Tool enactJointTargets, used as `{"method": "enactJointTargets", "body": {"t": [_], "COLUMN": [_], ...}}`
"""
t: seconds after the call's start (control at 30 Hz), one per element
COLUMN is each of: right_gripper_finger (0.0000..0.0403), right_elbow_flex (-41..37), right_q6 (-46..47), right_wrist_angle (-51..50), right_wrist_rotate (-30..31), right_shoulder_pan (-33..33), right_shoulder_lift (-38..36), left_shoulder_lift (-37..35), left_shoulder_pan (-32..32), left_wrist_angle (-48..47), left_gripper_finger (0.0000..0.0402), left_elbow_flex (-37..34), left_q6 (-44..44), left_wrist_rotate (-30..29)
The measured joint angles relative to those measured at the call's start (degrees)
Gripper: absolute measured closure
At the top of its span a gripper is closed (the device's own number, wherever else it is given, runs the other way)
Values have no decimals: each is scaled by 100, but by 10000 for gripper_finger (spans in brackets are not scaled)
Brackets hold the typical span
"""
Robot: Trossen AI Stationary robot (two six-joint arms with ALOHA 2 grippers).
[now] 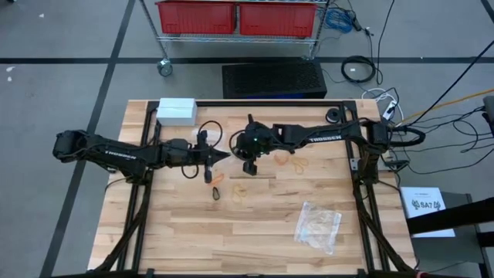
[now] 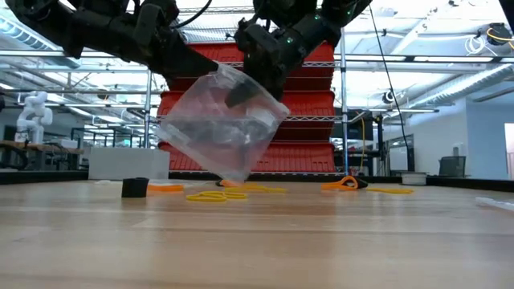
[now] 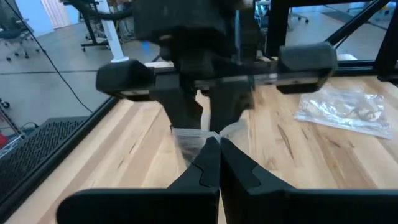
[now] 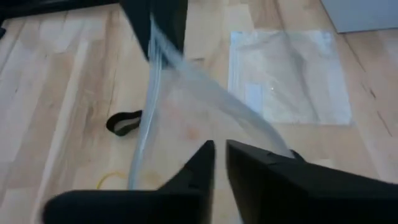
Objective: Sort rubber bands
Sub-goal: Open the top zip lock bag
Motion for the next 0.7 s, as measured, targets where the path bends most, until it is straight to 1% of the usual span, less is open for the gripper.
{"method": "enactJointTargets", "body": {"t": [0.17,0.27,0.37,0.5,0.7], "right_gripper_finger": [259,223,214,219,213], "right_elbow_flex": [0,0,0,0,0], "right_q6": [98,94,94,92,72], "right_wrist_angle": [210,271,225,94,-460], "right_wrist_rotate": [-36,-27,-29,-29,-27], "right_shoulder_pan": [12,31,36,38,38], "right_shoulder_lift": [4,4,-29,-170,-496], "left_shoulder_lift": [0,0,0,0,0], "left_shoulder_pan": [0,0,0,1,13], "left_wrist_angle": [108,198,297,286,215], "left_gripper_finger": [401,401,401,401,401], "left_elbow_flex": [0,0,0,0,0], "left_q6": [-2,0,2,2,4], "left_wrist_rotate": [-21,-24,-40,-126,-132]}}
